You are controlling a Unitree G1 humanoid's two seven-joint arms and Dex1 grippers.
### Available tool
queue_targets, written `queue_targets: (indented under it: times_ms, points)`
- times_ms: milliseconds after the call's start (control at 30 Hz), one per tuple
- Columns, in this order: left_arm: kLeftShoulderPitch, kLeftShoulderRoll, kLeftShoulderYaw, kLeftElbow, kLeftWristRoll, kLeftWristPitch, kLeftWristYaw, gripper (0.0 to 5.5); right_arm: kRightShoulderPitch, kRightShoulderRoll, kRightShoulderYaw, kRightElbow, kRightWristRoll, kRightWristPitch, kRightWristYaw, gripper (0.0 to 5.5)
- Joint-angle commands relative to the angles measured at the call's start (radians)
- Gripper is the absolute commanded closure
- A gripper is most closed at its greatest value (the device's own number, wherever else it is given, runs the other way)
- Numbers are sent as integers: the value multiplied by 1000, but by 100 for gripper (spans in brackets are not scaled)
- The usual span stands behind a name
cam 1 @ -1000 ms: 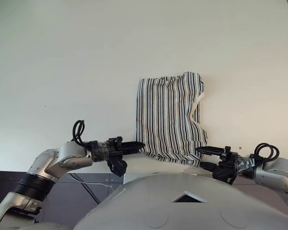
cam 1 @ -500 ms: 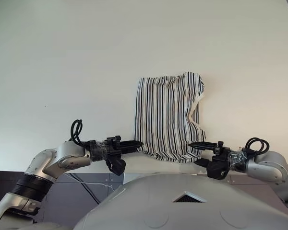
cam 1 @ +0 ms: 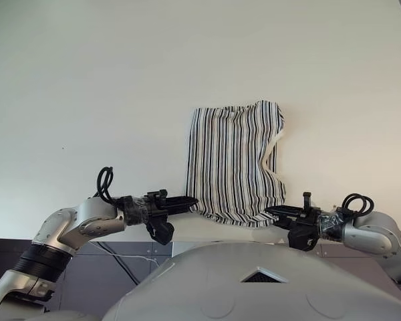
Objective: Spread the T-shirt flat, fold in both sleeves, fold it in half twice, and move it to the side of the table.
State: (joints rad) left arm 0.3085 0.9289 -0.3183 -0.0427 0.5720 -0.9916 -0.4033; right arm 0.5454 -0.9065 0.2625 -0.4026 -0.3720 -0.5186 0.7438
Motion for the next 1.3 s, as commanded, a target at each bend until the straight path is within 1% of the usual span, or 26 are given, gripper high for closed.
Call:
queue_targets:
  times_ms: [33,67,100,267,333,433,500,567,633,700,833,967,1100,1200,1300]
  points:
    - [24,7,-18,31,47,27,-22,534,8,-29,7,16,-14,36,32,514]
    - [24,7,-18,31,45,27,-22,534,8,-30,7,16,-12,37,33,532]
    - [24,6,-19,30,43,27,-23,534,6,-30,7,17,-9,37,35,538]
    - [45,10,-19,-20,-4,-19,-10,535,22,-49,-24,-21,42,42,42,540]
    - [95,28,7,-103,-62,-53,8,536,89,-82,-82,-112,158,50,55,540]
    - [223,80,67,-255,-210,-31,15,538,234,-122,-232,-234,304,52,70,540]
    - [303,100,98,-330,-275,-16,16,538,308,-121,-325,-287,375,47,86,540]
    - [354,108,126,-381,-328,-6,14,538,348,-118,-389,-324,424,51,108,540]
    - [362,119,148,-428,-401,24,4,538,344,-111,-429,-351,450,69,120,540]
    - [323,109,157,-422,-459,68,-10,538,236,-103,-397,-338,431,116,116,540]
    - [180,34,130,-252,-516,147,-45,538,-144,-34,-227,-197,386,269,125,540]
    - [80,-23,103,-107,-535,169,-92,538,-425,22,-109,-93,416,387,196,540]
    - [-13,-88,89,12,-571,244,-137,538,-726,126,1,119,419,510,277,540]
    - [-77,-127,61,60,-584,352,-195,538,-856,195,85,304,358,529,304,540]
    - [-121,-162,58,75,-598,456,-232,538,-946,252,133,469,317,524,317,540]
